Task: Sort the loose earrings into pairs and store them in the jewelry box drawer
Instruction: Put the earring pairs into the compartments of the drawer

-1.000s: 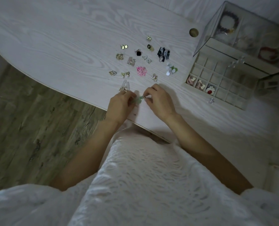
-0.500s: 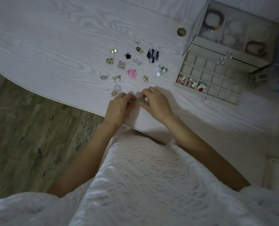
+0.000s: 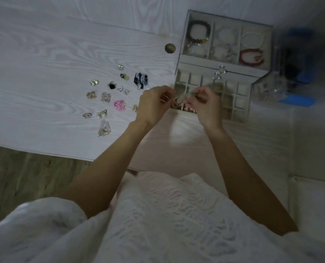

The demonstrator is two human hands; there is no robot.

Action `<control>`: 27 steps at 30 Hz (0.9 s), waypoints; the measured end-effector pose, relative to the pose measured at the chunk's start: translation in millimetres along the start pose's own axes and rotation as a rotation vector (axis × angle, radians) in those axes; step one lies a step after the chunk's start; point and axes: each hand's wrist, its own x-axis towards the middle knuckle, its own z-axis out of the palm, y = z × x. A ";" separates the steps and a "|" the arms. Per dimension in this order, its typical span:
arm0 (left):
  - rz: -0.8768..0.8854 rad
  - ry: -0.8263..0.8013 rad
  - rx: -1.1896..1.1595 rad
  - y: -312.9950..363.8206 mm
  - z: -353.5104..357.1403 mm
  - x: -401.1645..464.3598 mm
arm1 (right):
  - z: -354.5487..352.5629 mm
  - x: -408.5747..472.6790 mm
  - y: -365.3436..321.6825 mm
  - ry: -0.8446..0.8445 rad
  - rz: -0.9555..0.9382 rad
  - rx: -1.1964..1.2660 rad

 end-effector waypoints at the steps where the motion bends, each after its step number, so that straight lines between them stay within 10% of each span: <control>1: -0.012 0.007 0.019 -2.1 2.5 7.7 | -1.5 8.2 -0.8 0.020 0.000 -0.014; 14: 0.074 0.007 0.219 -15.9 30.8 49.7 | 6.5 49.2 -8.2 -0.094 -0.160 -0.591; 27: 0.150 -0.021 0.343 -17.9 25.7 50.4 | 19.0 48.9 -3.9 -0.198 -0.200 -0.616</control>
